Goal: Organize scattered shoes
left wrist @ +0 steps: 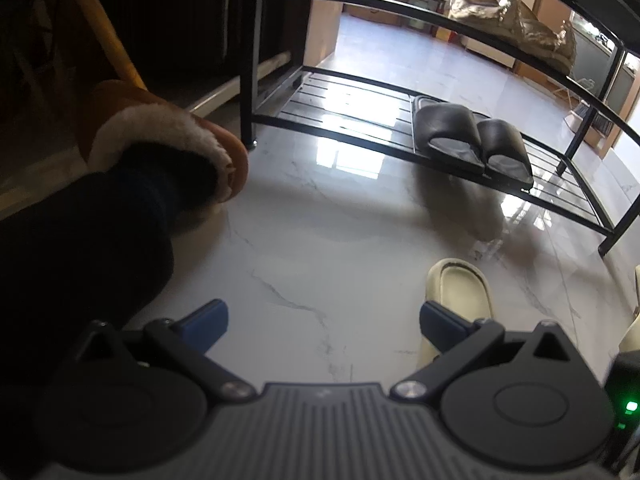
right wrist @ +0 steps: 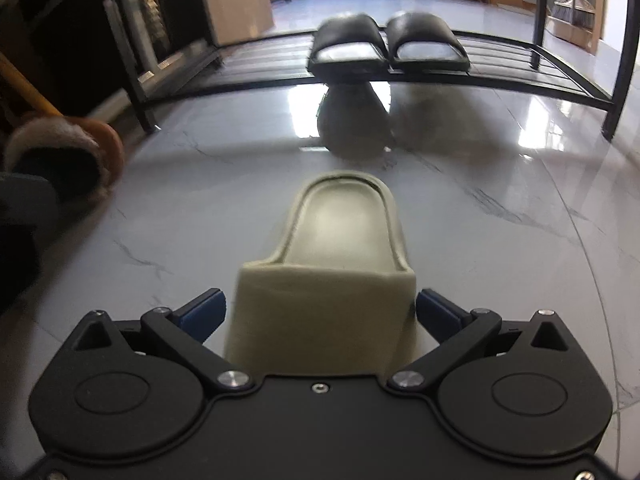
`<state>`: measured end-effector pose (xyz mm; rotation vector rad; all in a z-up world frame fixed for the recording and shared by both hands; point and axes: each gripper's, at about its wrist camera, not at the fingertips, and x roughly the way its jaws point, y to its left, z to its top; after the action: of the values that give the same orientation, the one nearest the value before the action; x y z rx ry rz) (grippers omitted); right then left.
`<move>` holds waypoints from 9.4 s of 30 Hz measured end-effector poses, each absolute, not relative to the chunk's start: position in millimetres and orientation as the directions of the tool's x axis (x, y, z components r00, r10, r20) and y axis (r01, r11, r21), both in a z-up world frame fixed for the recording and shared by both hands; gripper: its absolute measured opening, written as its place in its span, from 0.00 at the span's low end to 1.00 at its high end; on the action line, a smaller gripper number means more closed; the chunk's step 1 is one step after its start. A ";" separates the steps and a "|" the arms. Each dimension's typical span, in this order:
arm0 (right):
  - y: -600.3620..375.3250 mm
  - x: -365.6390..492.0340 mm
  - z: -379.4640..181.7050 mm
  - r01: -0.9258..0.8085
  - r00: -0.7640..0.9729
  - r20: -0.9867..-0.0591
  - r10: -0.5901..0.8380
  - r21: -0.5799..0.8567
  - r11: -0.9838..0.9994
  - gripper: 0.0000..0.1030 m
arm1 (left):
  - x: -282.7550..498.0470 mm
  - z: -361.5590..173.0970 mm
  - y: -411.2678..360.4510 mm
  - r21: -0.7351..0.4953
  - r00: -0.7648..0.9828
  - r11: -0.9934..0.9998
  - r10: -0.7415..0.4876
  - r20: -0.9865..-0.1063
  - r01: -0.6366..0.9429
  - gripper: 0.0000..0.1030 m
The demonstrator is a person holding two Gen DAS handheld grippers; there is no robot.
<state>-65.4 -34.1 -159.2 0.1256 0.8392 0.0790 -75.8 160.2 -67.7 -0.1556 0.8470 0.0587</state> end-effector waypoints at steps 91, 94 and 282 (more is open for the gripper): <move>-185.2 -73.7 -139.4 0.206 0.630 -0.777 0.026 0.199 0.958 1.00 | -88.9 -103.1 128.8 -0.131 0.633 0.990 -0.067 -0.772 -0.054 0.99; -194.2 -87.8 -133.8 0.181 0.646 -0.762 0.045 0.211 0.961 1.00 | -88.7 -104.7 127.4 -0.131 0.628 0.990 -0.066 -0.775 -0.058 0.99; -283.7 -224.2 -102.7 0.700 0.690 -0.492 -0.530 0.269 0.662 1.00 | -74.5 -146.3 32.7 -0.285 0.538 0.956 -0.277 -0.796 0.069 0.62</move>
<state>-224.2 -283.7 -102.7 0.4647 0.3934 -0.7154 -74.5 32.7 -146.3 -0.2305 0.9836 -0.2081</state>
